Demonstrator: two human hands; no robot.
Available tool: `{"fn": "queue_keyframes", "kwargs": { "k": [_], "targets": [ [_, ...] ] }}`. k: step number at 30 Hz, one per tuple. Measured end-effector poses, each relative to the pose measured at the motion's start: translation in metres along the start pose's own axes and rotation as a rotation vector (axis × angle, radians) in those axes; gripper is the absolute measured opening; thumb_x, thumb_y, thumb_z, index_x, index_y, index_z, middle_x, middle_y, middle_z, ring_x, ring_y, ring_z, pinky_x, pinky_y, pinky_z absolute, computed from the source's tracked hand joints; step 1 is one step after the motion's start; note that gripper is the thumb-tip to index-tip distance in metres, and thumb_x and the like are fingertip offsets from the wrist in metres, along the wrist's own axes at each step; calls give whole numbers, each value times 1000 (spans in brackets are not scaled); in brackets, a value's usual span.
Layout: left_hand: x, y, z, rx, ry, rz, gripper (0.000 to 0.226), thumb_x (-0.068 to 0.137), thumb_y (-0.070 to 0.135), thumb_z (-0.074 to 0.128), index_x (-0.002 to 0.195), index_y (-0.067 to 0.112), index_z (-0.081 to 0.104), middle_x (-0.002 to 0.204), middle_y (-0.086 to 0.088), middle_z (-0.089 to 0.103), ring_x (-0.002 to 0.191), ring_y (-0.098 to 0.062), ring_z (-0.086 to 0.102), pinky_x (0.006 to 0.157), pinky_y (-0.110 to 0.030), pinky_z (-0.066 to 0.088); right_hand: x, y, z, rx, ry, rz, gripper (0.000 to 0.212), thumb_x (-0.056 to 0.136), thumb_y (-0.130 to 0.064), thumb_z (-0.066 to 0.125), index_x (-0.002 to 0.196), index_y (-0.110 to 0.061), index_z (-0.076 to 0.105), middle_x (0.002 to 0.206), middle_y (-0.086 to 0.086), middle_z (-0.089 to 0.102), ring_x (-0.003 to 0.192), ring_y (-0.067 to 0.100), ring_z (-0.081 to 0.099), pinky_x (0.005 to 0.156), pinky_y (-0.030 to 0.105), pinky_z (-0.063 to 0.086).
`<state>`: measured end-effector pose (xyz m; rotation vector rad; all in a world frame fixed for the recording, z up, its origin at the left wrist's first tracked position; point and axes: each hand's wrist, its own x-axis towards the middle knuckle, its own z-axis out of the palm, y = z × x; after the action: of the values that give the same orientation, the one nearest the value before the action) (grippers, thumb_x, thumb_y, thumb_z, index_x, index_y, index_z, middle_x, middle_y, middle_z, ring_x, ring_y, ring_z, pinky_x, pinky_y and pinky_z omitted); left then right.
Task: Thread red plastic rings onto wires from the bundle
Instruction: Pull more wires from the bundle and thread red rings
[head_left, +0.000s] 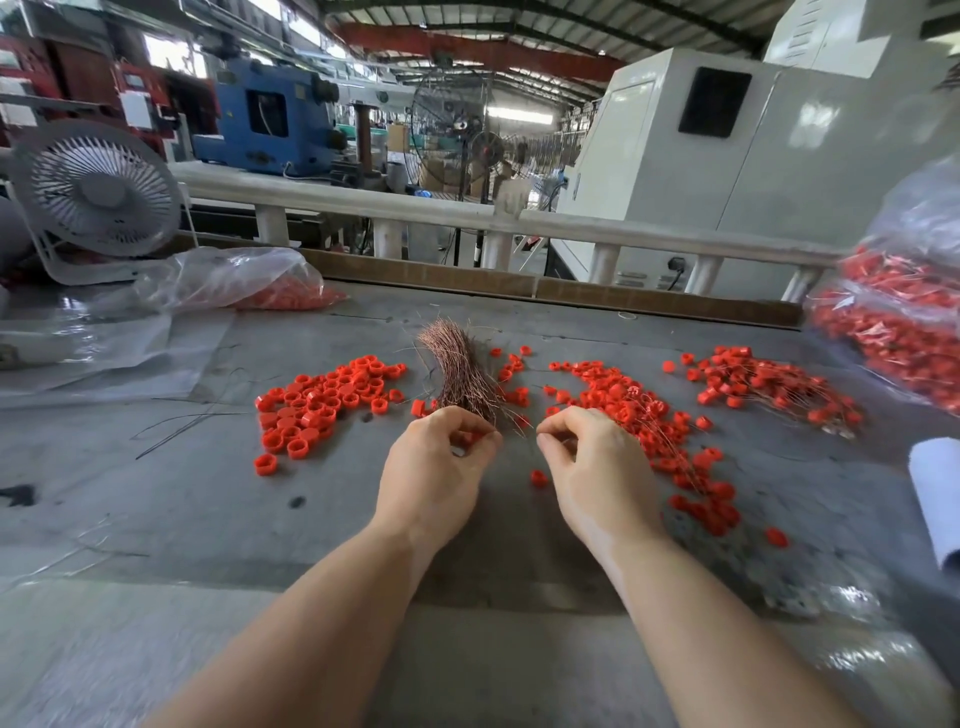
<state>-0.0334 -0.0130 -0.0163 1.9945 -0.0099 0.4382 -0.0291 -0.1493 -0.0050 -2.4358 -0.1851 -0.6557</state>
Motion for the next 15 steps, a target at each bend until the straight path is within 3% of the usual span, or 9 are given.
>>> {"fn": "queue_keyframes", "kwargs": {
  "k": [6,15],
  "targets": [
    [-2,2,0,10,-11,6,11,83,23,66,75,28,62,68,11,58,64,-12,55,62,-22,40,6,3,7,-121,-40,43,20,91,-21,57,109,-16,65,108,0,64,106,20,54,94,32,39],
    [-2,3,-1,-1,-17,16,9,84,23,65,77,29,64,68,12,58,65,-12,55,63,-21,42,3,1,0,34,-10,26,11,85,-12,62,81,-20,68,75,-8,63,77,15,59,67,25,43]
  ]
}}
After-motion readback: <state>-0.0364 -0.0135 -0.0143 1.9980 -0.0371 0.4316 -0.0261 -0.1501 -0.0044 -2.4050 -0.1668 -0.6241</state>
